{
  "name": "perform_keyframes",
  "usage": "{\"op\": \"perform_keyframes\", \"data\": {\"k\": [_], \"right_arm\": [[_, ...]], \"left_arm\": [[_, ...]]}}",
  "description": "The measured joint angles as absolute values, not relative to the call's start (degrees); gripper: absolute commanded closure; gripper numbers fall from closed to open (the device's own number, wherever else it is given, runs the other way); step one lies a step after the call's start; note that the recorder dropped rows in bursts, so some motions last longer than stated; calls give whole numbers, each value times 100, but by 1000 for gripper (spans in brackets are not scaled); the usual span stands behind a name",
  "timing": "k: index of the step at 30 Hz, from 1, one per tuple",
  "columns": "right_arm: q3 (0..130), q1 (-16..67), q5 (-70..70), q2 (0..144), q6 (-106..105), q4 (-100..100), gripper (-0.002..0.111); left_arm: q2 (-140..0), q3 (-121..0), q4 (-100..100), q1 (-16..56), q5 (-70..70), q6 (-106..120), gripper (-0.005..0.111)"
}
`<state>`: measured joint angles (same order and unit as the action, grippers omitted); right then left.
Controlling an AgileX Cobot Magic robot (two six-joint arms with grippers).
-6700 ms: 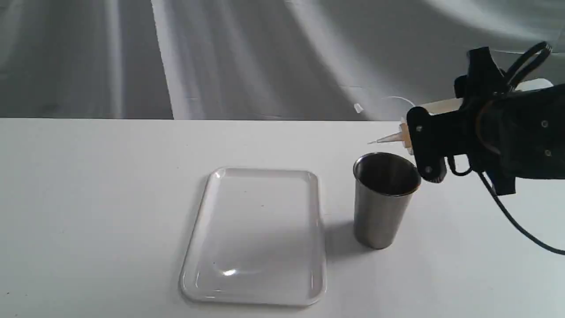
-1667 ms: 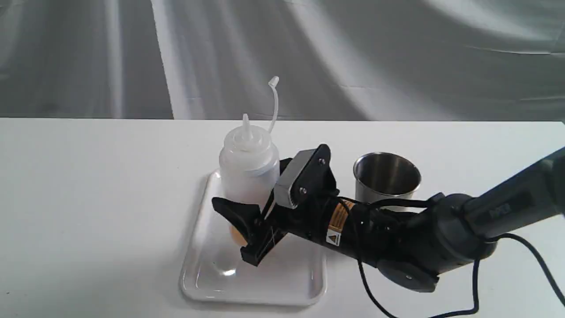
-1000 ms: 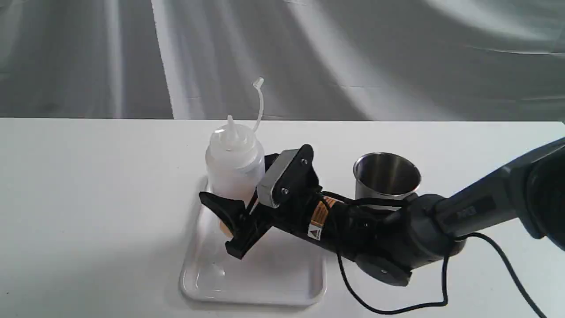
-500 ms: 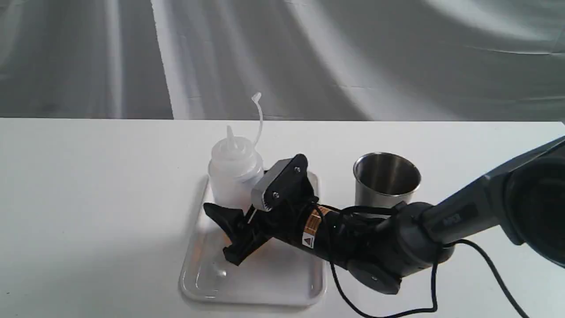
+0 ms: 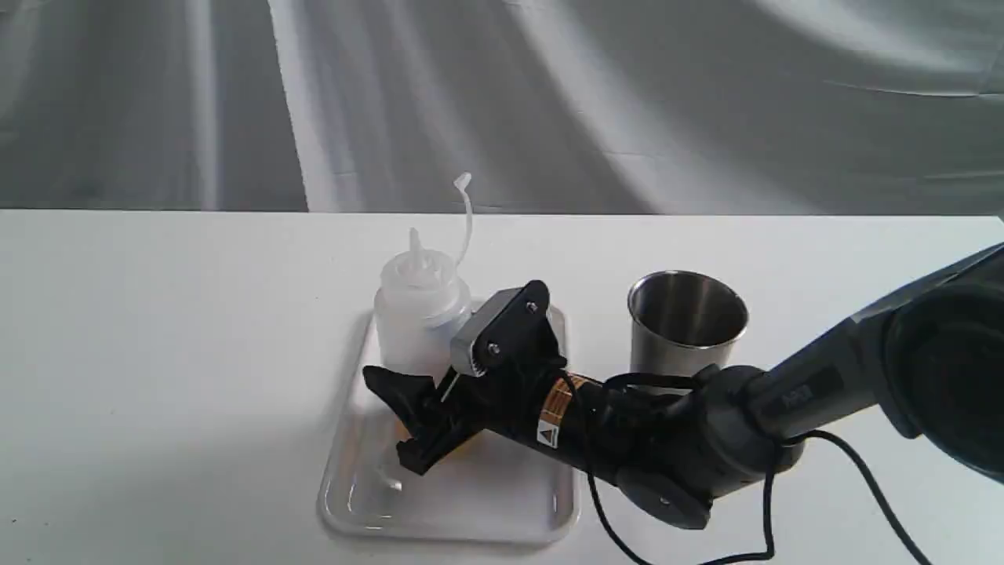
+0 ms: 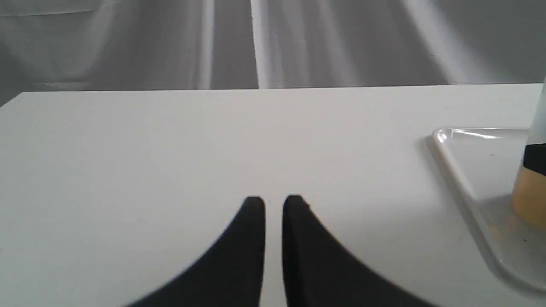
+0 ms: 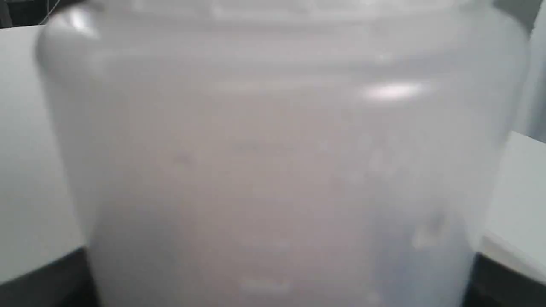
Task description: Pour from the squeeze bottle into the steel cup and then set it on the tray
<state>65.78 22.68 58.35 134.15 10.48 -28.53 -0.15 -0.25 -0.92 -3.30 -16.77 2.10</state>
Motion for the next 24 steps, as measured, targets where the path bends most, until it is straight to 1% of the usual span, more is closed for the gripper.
{"op": "perform_keyframes", "data": {"k": [17, 19, 21, 23, 24], "right_arm": [[6578, 2268, 5822, 13428, 1108, -2843, 107], [6578, 2268, 5799, 13428, 1108, -2843, 103], [6578, 2268, 5789, 13428, 1108, -2843, 96], [6578, 2268, 5763, 13428, 1108, -2843, 86], [6578, 2268, 5748, 13418, 1108, -2843, 79]], "left_arm": [[-15, -26, -92, -330, -1677, 210, 98], [-15, -26, -92, -330, -1677, 210, 98], [-15, -26, -92, -330, -1677, 210, 98], [-15, -26, -92, -330, -1677, 210, 98], [-15, -26, -92, -330, -1677, 210, 98]]}}
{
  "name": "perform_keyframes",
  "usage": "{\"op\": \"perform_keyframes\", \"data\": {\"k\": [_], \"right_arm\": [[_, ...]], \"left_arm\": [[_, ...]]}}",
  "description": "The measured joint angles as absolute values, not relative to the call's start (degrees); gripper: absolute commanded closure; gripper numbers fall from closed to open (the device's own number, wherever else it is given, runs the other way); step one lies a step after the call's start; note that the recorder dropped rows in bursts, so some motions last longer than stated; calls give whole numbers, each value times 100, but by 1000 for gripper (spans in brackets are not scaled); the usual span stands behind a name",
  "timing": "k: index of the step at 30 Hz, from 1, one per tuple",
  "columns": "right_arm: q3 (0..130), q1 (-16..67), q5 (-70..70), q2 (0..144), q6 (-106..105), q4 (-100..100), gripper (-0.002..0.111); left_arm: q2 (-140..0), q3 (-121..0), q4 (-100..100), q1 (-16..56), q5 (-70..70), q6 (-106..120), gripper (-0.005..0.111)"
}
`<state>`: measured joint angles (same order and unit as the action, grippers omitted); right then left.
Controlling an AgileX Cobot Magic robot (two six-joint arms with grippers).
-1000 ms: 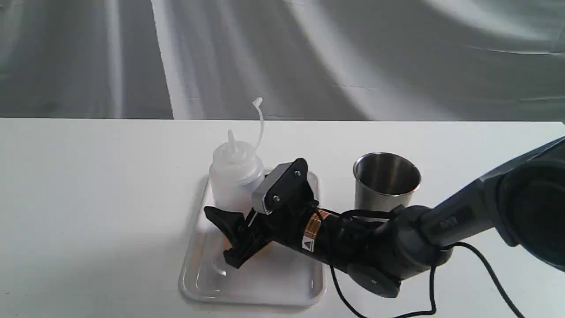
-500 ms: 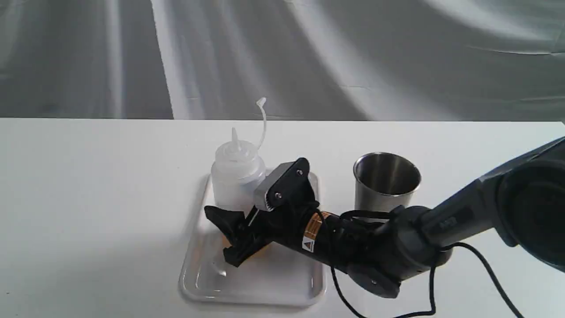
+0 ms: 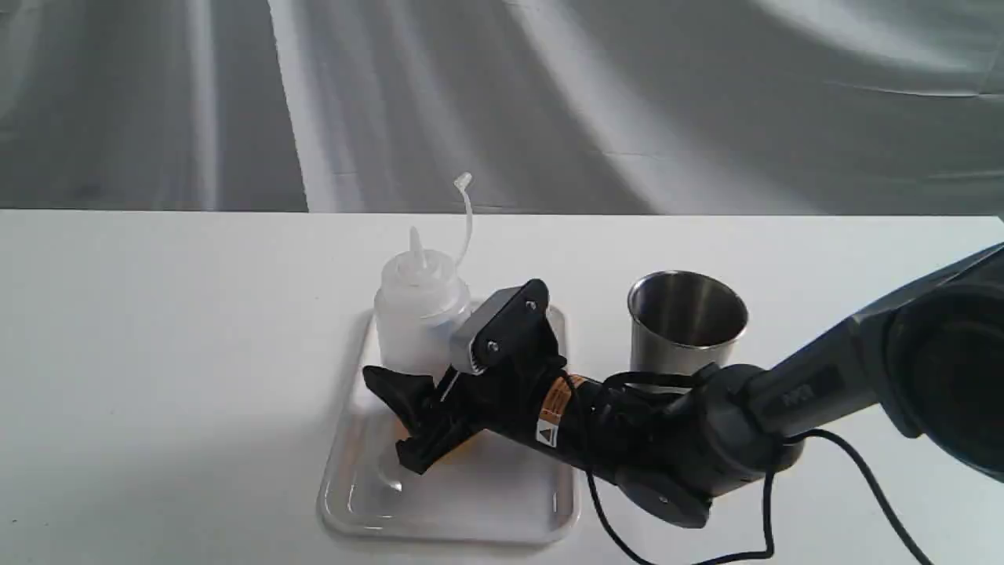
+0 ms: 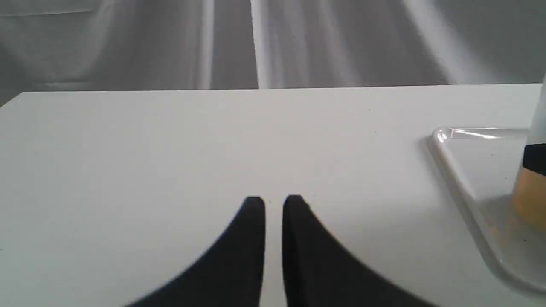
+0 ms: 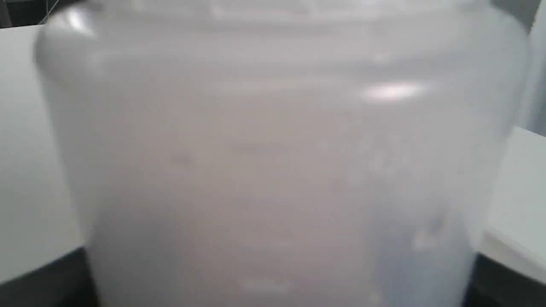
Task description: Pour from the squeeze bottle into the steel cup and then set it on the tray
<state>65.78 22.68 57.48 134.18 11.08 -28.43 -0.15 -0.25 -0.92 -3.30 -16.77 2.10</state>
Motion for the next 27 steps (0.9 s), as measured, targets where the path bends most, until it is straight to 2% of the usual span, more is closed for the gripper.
{"op": "perform_keyframes", "data": {"k": [4, 8, 12, 27], "right_arm": [[6591, 2268, 5727, 13418, 1189, -2853, 50], [6591, 2268, 5713, 13418, 1280, -2853, 29], [6591, 2268, 5642, 13418, 1330, -2853, 20], [6591, 2268, 5510, 13418, 1816, -2842, 3]], "left_arm": [[-15, -26, -92, -330, -1677, 210, 98], [-15, -26, -92, -330, -1677, 210, 98], [-15, -26, -92, -330, -1677, 210, 98], [-15, -26, -92, -330, -1677, 210, 98]]}}
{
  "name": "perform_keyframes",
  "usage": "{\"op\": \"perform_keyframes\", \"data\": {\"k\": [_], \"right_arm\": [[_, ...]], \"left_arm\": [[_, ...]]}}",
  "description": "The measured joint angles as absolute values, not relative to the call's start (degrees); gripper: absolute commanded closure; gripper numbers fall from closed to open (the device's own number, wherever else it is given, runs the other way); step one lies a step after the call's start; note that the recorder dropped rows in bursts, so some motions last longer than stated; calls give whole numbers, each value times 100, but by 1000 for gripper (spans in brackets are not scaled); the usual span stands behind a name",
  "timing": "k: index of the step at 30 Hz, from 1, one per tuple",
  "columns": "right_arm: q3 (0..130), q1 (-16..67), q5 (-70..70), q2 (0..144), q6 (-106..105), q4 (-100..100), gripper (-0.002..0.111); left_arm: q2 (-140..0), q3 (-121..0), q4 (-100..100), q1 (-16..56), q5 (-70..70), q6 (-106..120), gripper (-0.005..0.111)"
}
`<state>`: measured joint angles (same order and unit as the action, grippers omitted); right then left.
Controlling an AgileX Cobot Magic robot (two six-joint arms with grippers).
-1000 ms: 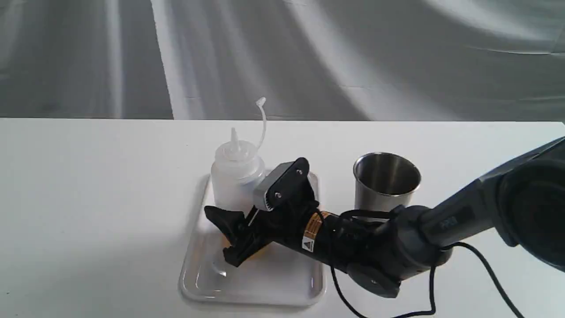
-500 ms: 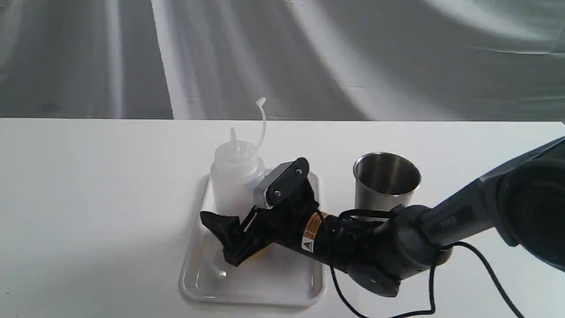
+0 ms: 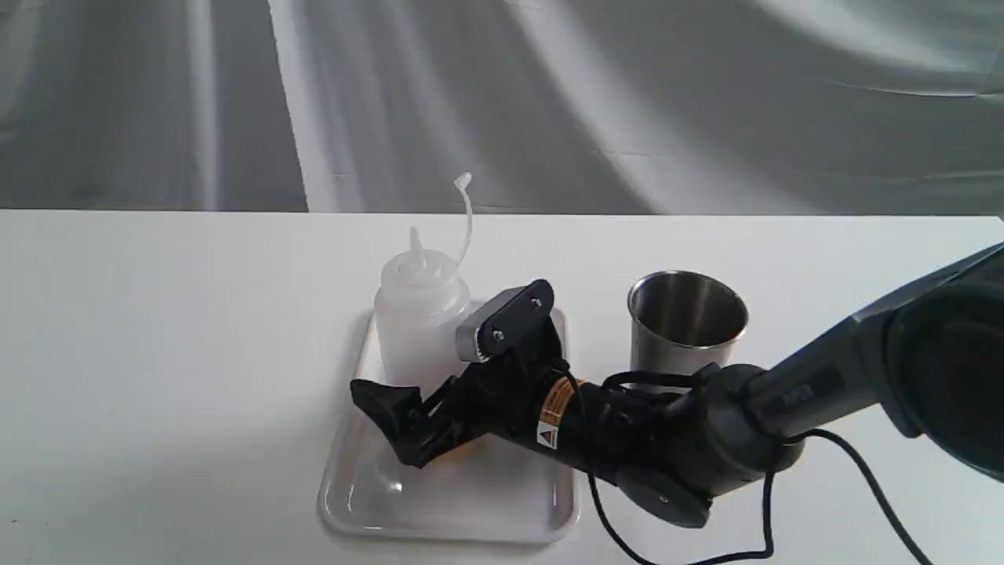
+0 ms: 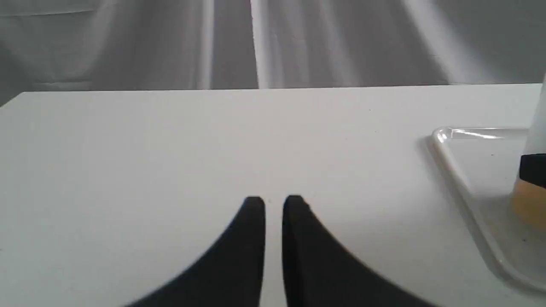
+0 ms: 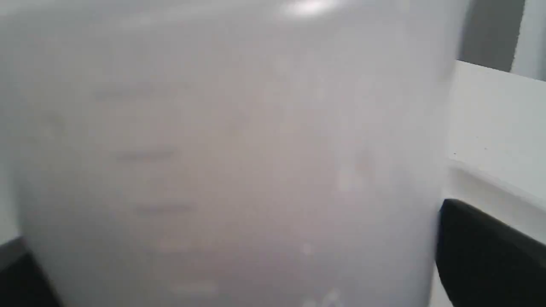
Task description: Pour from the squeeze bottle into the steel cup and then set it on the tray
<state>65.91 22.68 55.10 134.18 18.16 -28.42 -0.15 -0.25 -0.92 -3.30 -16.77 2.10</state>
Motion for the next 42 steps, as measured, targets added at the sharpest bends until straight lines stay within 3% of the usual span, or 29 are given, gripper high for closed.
{"op": "perform_keyframes", "data": {"k": [42], "right_arm": [[4750, 2329, 5234, 12053, 1277, -2651, 3]], "left_arm": [[-15, -26, -92, -330, -1677, 210, 98]]}}
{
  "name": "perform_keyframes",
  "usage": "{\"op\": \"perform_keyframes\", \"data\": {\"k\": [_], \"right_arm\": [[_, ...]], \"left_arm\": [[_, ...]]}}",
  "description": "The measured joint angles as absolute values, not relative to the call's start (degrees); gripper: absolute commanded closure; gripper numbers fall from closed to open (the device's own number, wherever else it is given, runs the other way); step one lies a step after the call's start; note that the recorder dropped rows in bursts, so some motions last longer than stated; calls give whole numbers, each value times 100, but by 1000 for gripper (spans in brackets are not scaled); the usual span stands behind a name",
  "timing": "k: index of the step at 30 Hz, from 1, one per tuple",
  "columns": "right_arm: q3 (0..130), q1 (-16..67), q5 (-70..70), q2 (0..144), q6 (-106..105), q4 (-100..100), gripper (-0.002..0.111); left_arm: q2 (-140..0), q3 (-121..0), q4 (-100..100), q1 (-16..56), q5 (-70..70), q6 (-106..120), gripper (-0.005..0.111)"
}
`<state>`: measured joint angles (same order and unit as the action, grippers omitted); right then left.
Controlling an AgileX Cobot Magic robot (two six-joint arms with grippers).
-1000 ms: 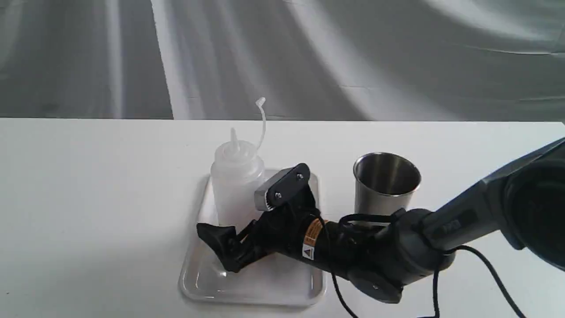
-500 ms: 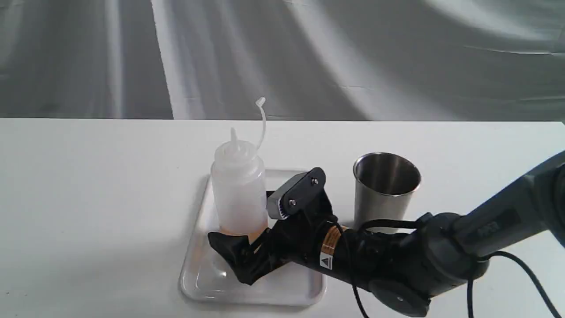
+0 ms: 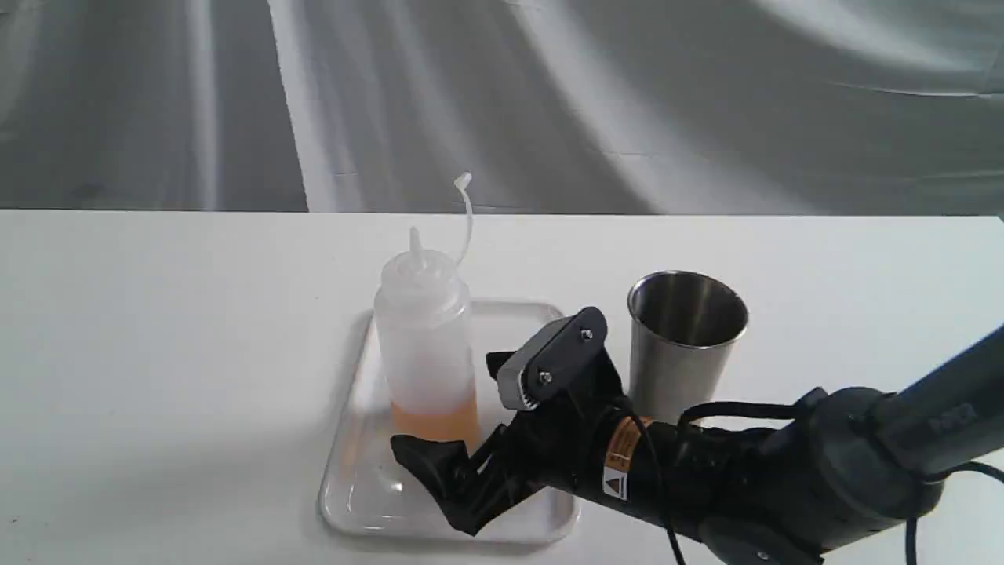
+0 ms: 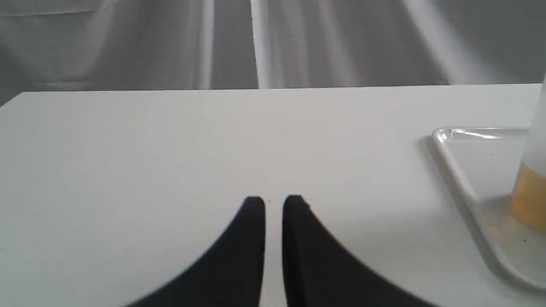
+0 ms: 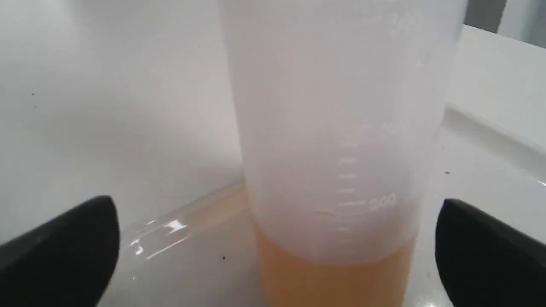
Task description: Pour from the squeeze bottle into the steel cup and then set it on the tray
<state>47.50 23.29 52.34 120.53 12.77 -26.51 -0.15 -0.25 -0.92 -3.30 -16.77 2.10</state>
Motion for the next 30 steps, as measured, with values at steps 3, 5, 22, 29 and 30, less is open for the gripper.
{"op": "perform_keyframes", "data": {"k": [3, 5, 22, 29, 30], "right_arm": [[4643, 2329, 5208, 11917, 1262, -2651, 3], [4537, 2329, 5193, 11803, 1253, -2651, 3], [3692, 2329, 4288, 10267, 1235, -2913, 3], [3614, 2329, 3653, 9524, 1722, -3422, 8], [3614, 2329, 3553, 9371, 1807, -3479, 10]], "left_arm": [[-15, -26, -92, -330, -1677, 210, 98], [-15, -26, -92, -330, -1677, 210, 98], [-15, -26, -92, -330, -1677, 210, 98], [-15, -26, -92, -330, -1677, 210, 98], [-15, -26, -92, -330, -1677, 210, 98]]}}
